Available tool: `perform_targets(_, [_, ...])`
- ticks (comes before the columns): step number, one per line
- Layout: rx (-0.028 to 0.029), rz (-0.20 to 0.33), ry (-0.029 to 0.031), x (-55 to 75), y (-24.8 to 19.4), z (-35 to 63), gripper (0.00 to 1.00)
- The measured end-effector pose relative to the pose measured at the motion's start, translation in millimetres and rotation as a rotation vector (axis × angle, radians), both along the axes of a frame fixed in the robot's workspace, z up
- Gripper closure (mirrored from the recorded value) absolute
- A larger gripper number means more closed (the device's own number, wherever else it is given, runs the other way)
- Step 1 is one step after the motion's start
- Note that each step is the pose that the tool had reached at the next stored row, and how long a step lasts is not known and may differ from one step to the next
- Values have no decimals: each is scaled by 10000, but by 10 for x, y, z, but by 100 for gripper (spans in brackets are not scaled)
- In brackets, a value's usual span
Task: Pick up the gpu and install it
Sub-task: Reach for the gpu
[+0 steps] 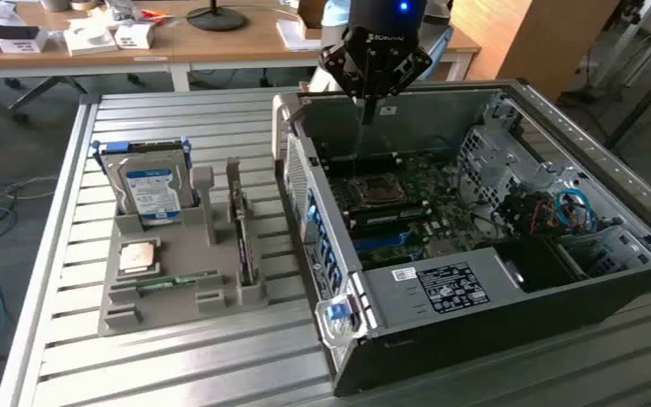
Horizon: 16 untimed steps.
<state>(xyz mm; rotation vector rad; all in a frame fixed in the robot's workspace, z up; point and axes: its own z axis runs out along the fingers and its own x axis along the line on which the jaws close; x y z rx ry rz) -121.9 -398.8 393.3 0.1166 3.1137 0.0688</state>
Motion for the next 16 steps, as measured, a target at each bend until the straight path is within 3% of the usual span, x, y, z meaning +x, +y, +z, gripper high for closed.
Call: perform_targets(16, [0,-1,0,-34,0,0,89])
